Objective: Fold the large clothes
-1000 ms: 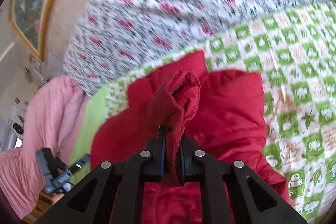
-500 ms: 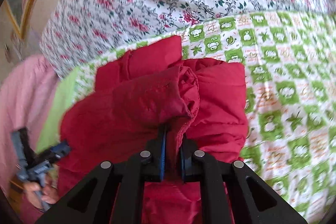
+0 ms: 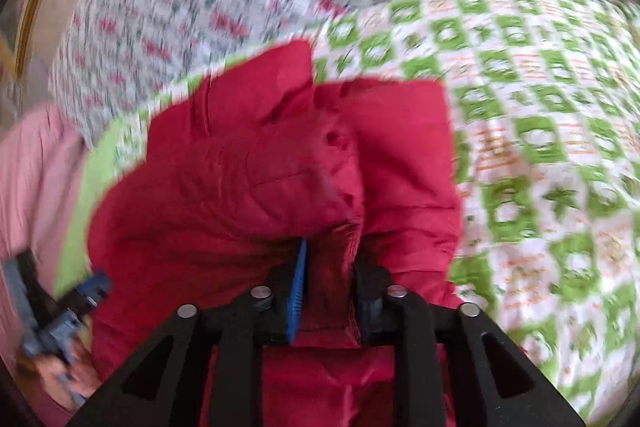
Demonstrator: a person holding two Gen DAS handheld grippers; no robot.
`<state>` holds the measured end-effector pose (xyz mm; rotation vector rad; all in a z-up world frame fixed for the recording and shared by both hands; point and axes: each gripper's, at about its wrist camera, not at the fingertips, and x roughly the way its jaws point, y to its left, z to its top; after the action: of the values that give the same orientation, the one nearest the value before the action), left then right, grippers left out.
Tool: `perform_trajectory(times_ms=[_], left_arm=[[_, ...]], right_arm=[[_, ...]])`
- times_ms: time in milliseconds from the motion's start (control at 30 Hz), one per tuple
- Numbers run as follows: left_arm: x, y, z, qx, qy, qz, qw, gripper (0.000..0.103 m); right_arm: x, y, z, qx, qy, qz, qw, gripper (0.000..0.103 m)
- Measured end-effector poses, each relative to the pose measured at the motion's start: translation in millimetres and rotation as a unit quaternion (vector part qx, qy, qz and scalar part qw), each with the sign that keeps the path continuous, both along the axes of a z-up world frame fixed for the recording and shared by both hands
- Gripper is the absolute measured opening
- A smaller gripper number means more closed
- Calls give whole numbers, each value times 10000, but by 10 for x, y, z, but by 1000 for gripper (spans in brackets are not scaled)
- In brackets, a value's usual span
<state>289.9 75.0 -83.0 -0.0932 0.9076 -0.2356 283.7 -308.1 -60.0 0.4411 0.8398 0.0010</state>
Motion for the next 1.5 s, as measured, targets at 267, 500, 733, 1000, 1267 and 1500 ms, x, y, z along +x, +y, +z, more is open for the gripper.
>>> perform_trajectory(times_ms=[267,500,733,1000,1267,1500], left_arm=[[3,-7,-4,22,8,41,10000,56],[-74,-16,157,81,-212,65,9997,50],[67,18,118,111,39,220,9997,44],[71,1,-62,193,204,170,9995,44],[53,-34,-67,379,191,95,9991,44],[-161,26,226,218,-28,80,9997,44]], right_arm=[[12,575,621,-594,-822,783,9918,40],[424,678,-122,-1182,363,771,9893,34],[359,478,-244,-983,451,623,9922,31],[359,430,-283,-870,450,626,9932,32],[278,329,-306,-736,502,576,9944,23],[229,299,-299,-740,586,502,9943,22]])
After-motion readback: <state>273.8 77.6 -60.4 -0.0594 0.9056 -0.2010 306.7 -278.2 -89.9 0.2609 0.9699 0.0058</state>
